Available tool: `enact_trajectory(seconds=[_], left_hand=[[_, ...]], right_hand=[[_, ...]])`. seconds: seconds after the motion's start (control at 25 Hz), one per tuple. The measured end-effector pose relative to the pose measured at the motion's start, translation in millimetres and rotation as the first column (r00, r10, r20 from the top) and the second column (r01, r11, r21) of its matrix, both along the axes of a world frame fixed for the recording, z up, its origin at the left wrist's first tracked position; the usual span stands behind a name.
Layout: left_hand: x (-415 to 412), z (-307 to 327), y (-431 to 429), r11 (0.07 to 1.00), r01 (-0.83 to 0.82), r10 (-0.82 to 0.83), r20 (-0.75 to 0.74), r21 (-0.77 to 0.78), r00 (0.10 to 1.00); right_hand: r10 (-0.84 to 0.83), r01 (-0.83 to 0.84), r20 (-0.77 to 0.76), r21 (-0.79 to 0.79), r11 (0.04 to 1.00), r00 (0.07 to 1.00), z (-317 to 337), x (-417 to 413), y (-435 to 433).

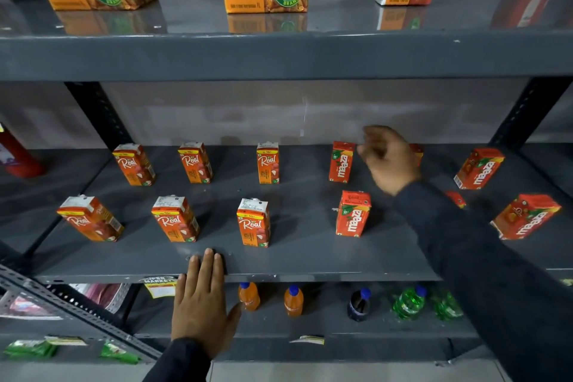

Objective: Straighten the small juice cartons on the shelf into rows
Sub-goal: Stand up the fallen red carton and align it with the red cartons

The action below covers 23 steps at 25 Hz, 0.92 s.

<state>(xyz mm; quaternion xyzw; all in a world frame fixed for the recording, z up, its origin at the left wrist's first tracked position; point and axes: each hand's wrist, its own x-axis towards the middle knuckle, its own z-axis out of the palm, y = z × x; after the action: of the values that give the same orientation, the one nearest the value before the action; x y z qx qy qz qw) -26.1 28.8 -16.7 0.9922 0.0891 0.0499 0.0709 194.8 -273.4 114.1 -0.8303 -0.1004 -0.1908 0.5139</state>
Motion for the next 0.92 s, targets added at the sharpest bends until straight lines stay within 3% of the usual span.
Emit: enact_trajectory(seconds=[0.04, 0.08, 0.12, 0.2, 0.28, 0.44, 0.72, 0.92], left_hand=[[-0.4, 0.6, -0.3, 1.0, 0.003, -0.003, -0.003, 0.015, 1.0], [-0.4, 0.5, -0.3, 0.999, 0.006, -0.006, -0.013, 0.036, 1.0], [-0.6, 0.9, 0.7, 0.998, 0.007, -0.006, -0.023, 0.055, 1.0], [-0.8, 1.4, 2.2, 0.997, 0.003, 0.0, -0.042, 0.079, 0.999], [-0.6, 1.3, 2.9, 0.996, 0.0, 0.004, -0.049, 0.084, 0.999], [-1.5, -0.1, 4.4, 0.998, 0.007, -0.004, -0.046, 0.068, 0.999], [-1.7, -3.5, 4.6, 0.998, 0.008, -0.005, -0.041, 0.066, 0.999], [-1.0, -3.2, 5.5, 0.998, 0.011, -0.009, -0.042, 0.065, 0.999]], right_hand=[[0.016, -0.021, -0.021, -0.277, 0.961, 1.0, 11.5, 18.3, 6.5], [0.029, -0.064, -0.077, -0.507, 0.86, 0.997, 17.2, 33.7, 12.1], [0.041, -0.128, -0.146, -0.652, 0.748, 0.988, 19.6, 45.6, 17.5], [0.05, -0.246, -0.267, -0.778, 0.579, 0.962, 17.4, 59.0, 23.1], [0.044, -0.262, -0.285, -0.797, 0.545, 0.958, 13.9, 65.4, 25.0], [0.06, -0.231, -0.251, -0.736, 0.636, 0.966, 9.2, 67.5, 21.7], [0.073, -0.256, -0.284, -0.687, 0.68, 0.956, 1.4, 71.5, 15.4], [0.072, -0.276, -0.3, -0.722, 0.634, 0.951, -1.2, 65.0, 14.6]])
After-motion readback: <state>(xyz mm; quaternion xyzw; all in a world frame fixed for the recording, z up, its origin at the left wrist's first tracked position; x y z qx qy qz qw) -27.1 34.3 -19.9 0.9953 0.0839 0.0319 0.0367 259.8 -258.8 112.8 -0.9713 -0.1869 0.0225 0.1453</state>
